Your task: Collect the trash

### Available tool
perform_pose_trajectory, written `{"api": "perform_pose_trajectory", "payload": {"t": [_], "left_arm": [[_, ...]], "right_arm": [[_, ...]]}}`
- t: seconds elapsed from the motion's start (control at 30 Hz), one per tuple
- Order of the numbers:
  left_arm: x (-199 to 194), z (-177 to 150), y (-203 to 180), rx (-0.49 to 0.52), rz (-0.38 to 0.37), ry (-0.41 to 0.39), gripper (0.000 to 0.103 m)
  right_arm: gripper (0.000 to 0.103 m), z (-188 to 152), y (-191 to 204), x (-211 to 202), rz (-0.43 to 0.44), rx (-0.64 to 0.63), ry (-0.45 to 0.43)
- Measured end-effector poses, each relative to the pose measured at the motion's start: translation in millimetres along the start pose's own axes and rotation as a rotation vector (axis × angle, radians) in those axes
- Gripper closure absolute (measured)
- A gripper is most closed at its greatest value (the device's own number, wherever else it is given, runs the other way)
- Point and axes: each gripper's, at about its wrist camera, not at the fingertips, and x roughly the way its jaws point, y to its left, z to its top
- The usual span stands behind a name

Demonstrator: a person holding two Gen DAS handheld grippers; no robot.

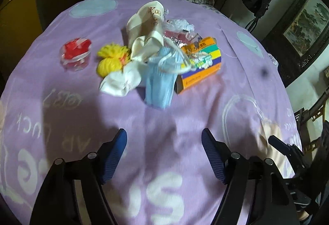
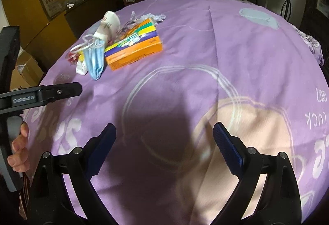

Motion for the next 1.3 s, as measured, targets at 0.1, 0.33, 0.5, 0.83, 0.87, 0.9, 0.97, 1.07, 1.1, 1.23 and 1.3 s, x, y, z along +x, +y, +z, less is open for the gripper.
{"api": "perform_pose_trajectory", "payload": {"t": [0.1,0.33,0.5,0.83,0.87,0.9,0.97,1.07,1.1,1.23,1.3], "left_arm": [[12.8,12.3,-0.4,-0.003,0.003,0.008,0.038],[33.9,35.7,6.8,-0.036,0.004,0.027,0.046],[47.5,45.6,12.0,-0.054,-0.002,0.064,0.074],[-4.3,10.2,20.1,0.020,-0.025,0.030,0.079],[-10.1,3.6,24.7,0.023,-0.024,0.028,0.079],[-16.1,-3.2,31.8,0.015,-0.022,0.025,0.079],[-23.7,-11.5,43.5,-0.005,-0.020,0.024,0.079],[-32.9,-20.8,60.8,-0.036,-0.001,0.019,0.079],[-35.5,-22.5,64.5,-0.040,0.005,0.016,0.078],[-38.8,-24.7,78.4,-0.058,0.039,0.008,0.078],[-39.2,-24.6,84.7,-0.073,0.038,0.005,0.078]], "right_arm": [[0.011,4.7,-5.2,-0.3,0.009,0.017,-0.010],[0.011,11.6,-8.6,-0.1,0.013,0.028,-0.020],[0.011,9.8,-1.6,-0.7,-0.002,-0.006,-0.019],[0.011,31.5,14.7,13.2,-0.023,-0.030,-0.003],[0.011,34.5,16.8,16.5,-0.017,-0.029,0.004],[0.011,39.6,20.3,22.3,-0.005,-0.027,0.014],[0.011,47.8,26.2,31.7,0.007,-0.019,0.024],[0.011,60.1,39.0,46.2,-0.013,-0.019,0.029],[0.011,63.8,43.7,51.3,-0.013,-0.027,0.034],[0.011,78.4,69.8,76.2,-0.035,-0.072,0.058],[0.011,82.0,78.5,83.7,-0.034,-0.086,0.065]]}}
